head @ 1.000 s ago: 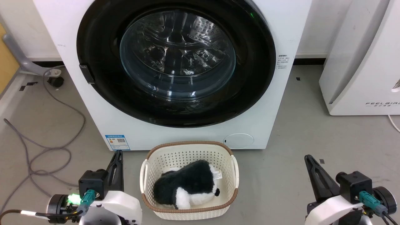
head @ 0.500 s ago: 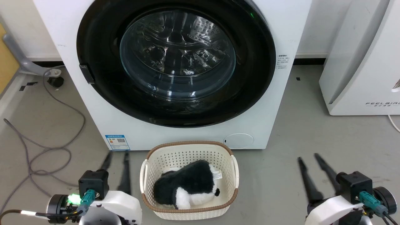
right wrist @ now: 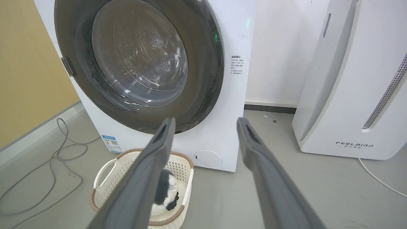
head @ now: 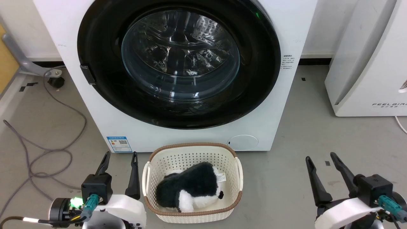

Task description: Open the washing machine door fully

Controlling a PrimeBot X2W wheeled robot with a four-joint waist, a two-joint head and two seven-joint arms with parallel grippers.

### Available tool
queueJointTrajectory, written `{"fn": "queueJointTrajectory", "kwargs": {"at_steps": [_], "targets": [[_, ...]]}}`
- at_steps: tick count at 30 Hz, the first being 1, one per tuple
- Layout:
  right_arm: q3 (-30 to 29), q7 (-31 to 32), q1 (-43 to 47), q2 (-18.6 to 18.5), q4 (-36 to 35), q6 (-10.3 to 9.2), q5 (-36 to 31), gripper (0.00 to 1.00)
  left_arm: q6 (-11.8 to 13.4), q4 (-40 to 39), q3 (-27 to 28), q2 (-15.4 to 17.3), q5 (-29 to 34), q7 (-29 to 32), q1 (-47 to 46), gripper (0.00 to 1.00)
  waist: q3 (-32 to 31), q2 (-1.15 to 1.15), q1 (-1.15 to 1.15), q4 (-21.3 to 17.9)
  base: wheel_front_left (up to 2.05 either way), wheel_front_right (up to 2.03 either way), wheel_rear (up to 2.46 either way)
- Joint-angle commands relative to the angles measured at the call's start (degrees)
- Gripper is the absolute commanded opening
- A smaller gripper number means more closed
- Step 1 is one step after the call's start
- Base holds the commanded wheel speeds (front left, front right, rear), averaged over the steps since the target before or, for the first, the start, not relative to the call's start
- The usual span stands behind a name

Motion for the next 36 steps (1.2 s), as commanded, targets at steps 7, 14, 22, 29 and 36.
{"fn": "queueJointTrajectory", "kwargs": {"at_steps": [7,14,22,29,36], "targets": [[-0.60,-1.36,-0.46,0.00,-0.42,0.01,4.93,0.00,1.21,-0.31,-0.48,0.00,-0.19,-1.38,-0.48,1.00,0.36,0.00,0.00,0.12,0.00,0.00,0.00],[-1.44,-2.08,-1.36,-0.01,0.46,0.01,12.01,0.00,1.86,-0.44,-0.78,0.00,-0.22,-2.10,-0.72,1.00,0.82,0.00,0.00,0.25,0.00,0.00,0.00],[-2.96,-2.96,-4.12,-0.01,3.63,0.01,25.71,0.00,2.64,-0.71,-1.11,0.00,-0.19,-3.06,-1.35,1.00,1.80,0.00,0.00,0.37,0.00,0.00,0.00],[-6.99,-1.36,-9.03,-0.45,7.69,0.01,35.98,0.00,3.31,-1.13,-1.52,0.00,-0.20,-3.90,-2.49,1.00,3.78,0.00,0.00,0.51,0.00,0.00,0.00],[-9.46,-0.42,-16.29,-2.44,11.73,0.01,42.29,0.00,3.93,-1.91,-1.71,0.16,-0.08,-4.74,-4.56,1.00,7.28,0.00,0.00,0.83,0.00,0.00,0.00]]}}
